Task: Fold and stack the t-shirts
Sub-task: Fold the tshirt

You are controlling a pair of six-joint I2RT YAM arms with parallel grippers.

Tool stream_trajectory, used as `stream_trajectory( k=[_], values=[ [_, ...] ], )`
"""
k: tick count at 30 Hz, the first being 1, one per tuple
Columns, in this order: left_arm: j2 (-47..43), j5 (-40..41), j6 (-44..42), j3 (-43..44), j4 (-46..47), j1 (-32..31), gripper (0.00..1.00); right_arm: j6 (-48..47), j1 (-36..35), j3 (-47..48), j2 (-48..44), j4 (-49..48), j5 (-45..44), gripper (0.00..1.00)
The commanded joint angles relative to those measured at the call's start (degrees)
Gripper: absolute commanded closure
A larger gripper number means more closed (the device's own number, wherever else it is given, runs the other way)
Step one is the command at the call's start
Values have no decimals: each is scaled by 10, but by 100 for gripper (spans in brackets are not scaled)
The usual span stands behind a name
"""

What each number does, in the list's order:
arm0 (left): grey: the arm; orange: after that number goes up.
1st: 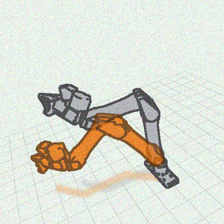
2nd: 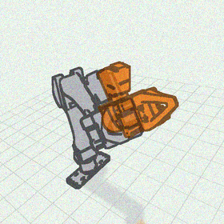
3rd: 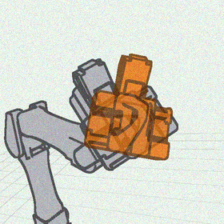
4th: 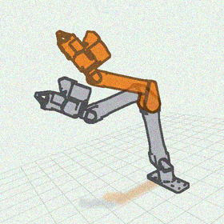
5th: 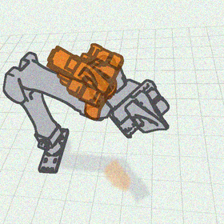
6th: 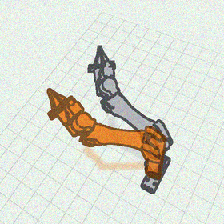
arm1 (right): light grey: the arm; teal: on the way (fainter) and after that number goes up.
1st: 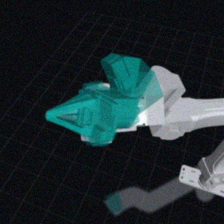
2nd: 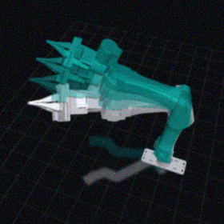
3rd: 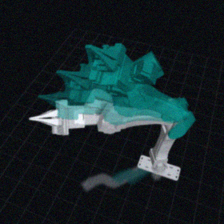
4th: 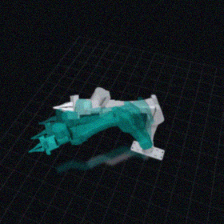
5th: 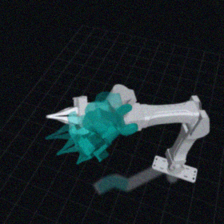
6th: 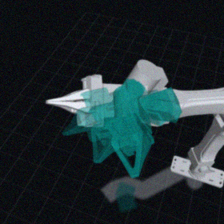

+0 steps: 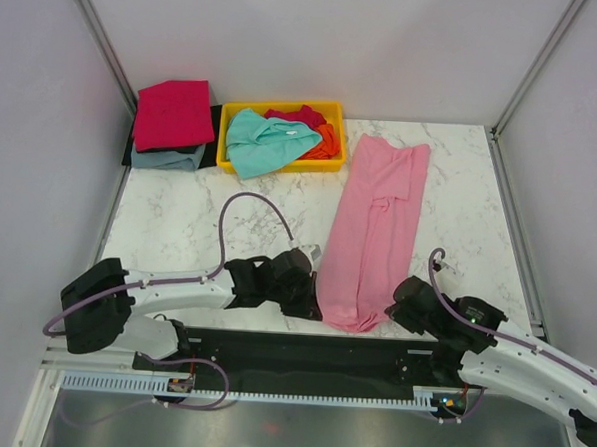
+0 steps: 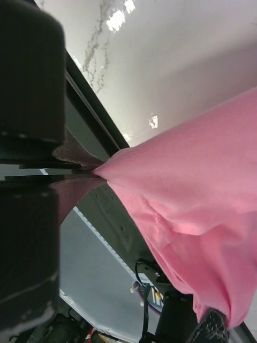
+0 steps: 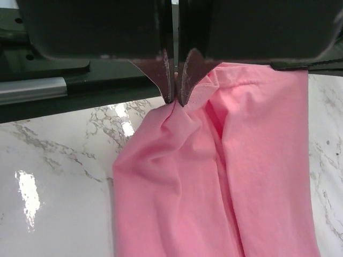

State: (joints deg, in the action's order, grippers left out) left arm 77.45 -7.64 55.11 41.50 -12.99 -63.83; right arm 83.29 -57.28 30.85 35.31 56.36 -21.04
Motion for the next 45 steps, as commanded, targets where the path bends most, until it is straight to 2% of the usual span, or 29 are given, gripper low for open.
stream_trajectory(
  k=[1, 5, 8, 13, 17, 20, 22, 23, 26, 31, 45],
  values=[
    [-31, 39, 28, 27, -58, 0, 98, -2, -2, 32, -16, 50, -36, 100],
    [1, 73, -33, 140, -133, 5, 98, -2, -3, 68, 12, 50, -79, 100],
    [22, 74, -62, 190, -147, 28, 98, -9, -1, 98, 33, 49, -123, 100],
    [76, 25, -108, 256, -161, 89, 98, -57, 4, 168, 80, 47, -207, 100],
    [127, -4, -147, 329, -178, 128, 98, -133, 53, 239, 150, 29, -230, 100],
    [169, -24, -169, 378, -190, 150, 98, -225, 113, 254, 173, -25, -217, 100],
    [201, -33, -182, 412, -202, 163, 98, -294, 153, 253, 180, -62, -174, 100],
    [211, -38, -186, 423, -203, 165, 98, -309, 192, 253, 183, -89, -155, 100],
    [245, -45, -201, 460, -206, 177, 98, -354, 241, 256, 207, -123, -116, 100],
    [298, -61, -228, 532, -220, 196, 98, -397, 292, 251, 258, -171, -60, 100],
    [438, -90, -300, 691, -258, 233, 97, -447, 396, 257, 361, -260, 12, 100]
  ],
)
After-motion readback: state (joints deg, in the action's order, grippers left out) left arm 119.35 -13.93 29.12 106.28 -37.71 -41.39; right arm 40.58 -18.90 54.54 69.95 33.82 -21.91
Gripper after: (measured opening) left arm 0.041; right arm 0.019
